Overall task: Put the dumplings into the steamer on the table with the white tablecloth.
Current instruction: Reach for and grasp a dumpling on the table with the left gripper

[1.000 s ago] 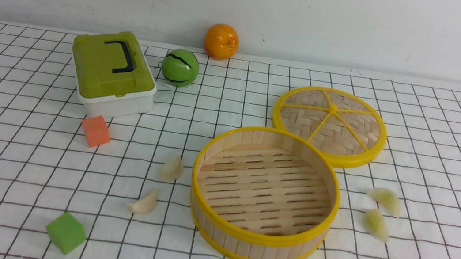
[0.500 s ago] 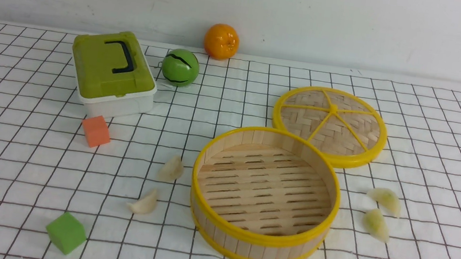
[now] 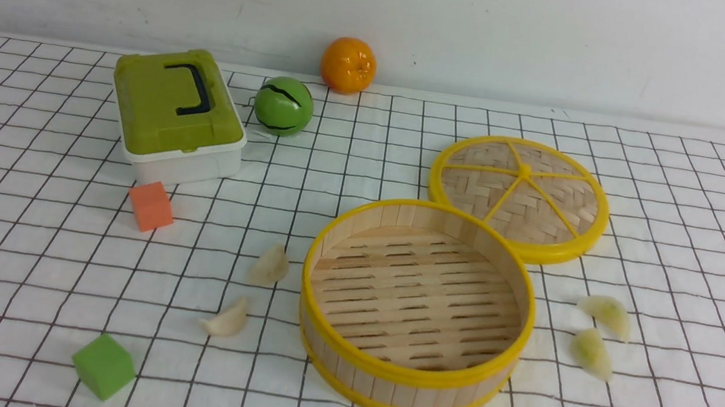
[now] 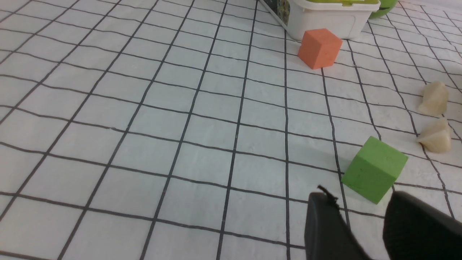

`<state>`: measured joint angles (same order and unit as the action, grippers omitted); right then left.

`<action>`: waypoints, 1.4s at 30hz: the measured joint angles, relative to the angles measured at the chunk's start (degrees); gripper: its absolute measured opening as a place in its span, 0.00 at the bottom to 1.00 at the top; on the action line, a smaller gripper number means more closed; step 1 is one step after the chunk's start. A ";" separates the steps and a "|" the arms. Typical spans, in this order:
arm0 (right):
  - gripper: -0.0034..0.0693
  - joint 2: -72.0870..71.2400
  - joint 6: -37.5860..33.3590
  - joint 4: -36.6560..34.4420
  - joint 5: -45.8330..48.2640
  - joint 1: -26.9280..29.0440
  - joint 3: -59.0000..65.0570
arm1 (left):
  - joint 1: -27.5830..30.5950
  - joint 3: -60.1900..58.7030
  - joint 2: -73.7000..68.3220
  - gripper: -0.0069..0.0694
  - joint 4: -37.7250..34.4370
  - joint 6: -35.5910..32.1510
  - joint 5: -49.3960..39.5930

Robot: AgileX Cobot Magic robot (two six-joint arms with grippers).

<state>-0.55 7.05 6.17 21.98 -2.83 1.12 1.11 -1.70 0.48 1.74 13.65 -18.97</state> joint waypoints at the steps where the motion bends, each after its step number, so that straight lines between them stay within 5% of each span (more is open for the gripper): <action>1: 0.38 0.00 0.25 -0.42 -0.06 0.00 0.00 | 0.00 0.00 0.00 0.40 -3.37 2.07 1.37; 3: 0.38 0.00 2.21 -2.80 -0.51 0.00 0.00 | 0.00 0.00 0.00 0.40 -9.16 5.94 3.10; 8: 0.38 0.00 21.62 -26.51 -2.71 0.00 0.44 | 0.00 0.00 0.00 0.40 -43.49 29.67 8.80; 11: 0.38 0.00 30.22 -36.65 -3.26 0.00 0.44 | 0.00 0.00 0.00 0.40 -52.66 34.54 9.73; 13: 0.38 0.00 34.20 -40.62 -3.60 0.00 0.44 | 0.00 0.00 0.00 0.40 -56.05 35.52 10.14; 22: 0.38 0.00 35.20 -38.54 -5.02 0.00 0.44 | 0.00 1.65 0.00 0.40 -57.22 32.05 8.85; 26: 0.35 0.00 25.43 -37.79 -2.77 0.00 -3.81 | 0.00 12.27 0.00 0.40 -53.91 12.66 4.08; 28: 0.27 0.41 14.99 -37.67 0.21 -0.04 -10.58 | 0.00 19.81 -0.35 0.39 -51.26 -2.20 -0.43; 31: 0.14 5.31 5.24 -36.83 4.03 -0.04 -18.38 | 0.00 26.90 -5.57 0.32 -48.14 -12.73 -8.30; 36: 0.02 24.69 -14.79 -30.81 16.63 -0.04 -37.08 | 0.00 39.60 -24.86 0.07 -37.84 -17.92 -27.70; 42: 0.02 41.13 -23.08 -28.38 32.86 -1.72 -47.93 | -0.33 50.71 -40.90 0.07 -26.49 -19.08 -41.95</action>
<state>40.58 -16.03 -22.21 54.84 -4.55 -46.82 0.78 49.01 -40.42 -24.75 -5.42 -60.92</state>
